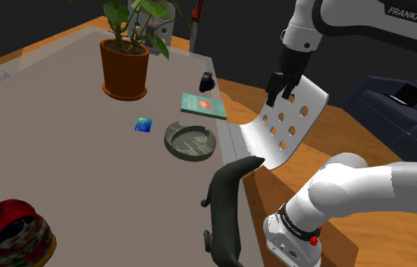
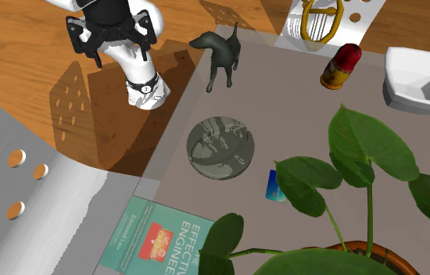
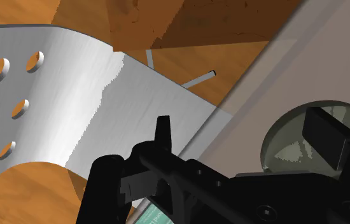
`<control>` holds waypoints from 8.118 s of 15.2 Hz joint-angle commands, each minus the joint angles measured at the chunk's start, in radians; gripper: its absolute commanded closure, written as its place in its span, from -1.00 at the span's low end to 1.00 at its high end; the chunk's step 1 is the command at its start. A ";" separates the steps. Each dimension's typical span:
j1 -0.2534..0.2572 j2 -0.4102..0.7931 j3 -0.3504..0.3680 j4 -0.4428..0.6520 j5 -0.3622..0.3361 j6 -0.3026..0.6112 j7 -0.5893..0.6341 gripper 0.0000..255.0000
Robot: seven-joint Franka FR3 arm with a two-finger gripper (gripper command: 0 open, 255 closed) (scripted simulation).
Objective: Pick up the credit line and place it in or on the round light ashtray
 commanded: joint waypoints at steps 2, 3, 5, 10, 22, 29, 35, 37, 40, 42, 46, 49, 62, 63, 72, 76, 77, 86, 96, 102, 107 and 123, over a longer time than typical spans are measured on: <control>0.001 0.012 0.019 -0.010 0.016 0.026 0.034 -1.00; 0.001 0.026 0.038 -0.018 0.032 0.053 0.068 -1.00; 0.002 0.059 0.076 -0.030 0.061 0.108 0.135 -1.00; -0.001 0.169 0.171 -0.033 0.115 0.248 0.298 -1.00; -0.049 0.565 0.378 0.125 0.082 0.543 0.709 -1.00; -0.055 0.852 0.441 0.321 -0.077 0.630 0.982 -1.00; 0.005 1.102 0.420 0.551 -0.229 0.634 1.186 -1.00; 0.034 1.184 0.403 0.641 -0.269 0.624 1.240 -1.00; 0.050 1.233 0.387 0.675 -0.292 0.639 1.265 -1.00; 0.050 1.246 0.383 0.667 -0.300 0.659 1.270 -1.00; 0.052 1.270 0.374 0.654 -0.316 0.694 1.280 -1.00; 0.052 1.270 0.374 0.654 -0.316 0.694 1.280 -1.00; 0.052 1.269 0.374 0.654 -0.315 0.693 1.279 1.00; 0.052 1.269 0.374 0.653 -0.315 0.693 1.280 1.00; 0.044 1.223 0.390 0.696 -0.283 0.612 1.250 1.00; 0.042 1.204 0.396 0.723 -0.269 0.568 1.236 1.00; 0.042 1.200 0.397 0.730 -0.266 0.557 1.233 1.00; 0.005 1.086 0.413 0.661 -0.214 0.528 1.196 1.00; -0.081 0.650 0.386 0.176 -0.010 0.646 1.023 1.00; -0.077 0.563 0.363 0.038 0.025 0.706 0.985 1.00; -0.081 0.597 0.371 -0.001 0.008 0.775 1.005 1.00; -0.089 0.650 0.382 -0.046 -0.026 0.868 1.038 -1.00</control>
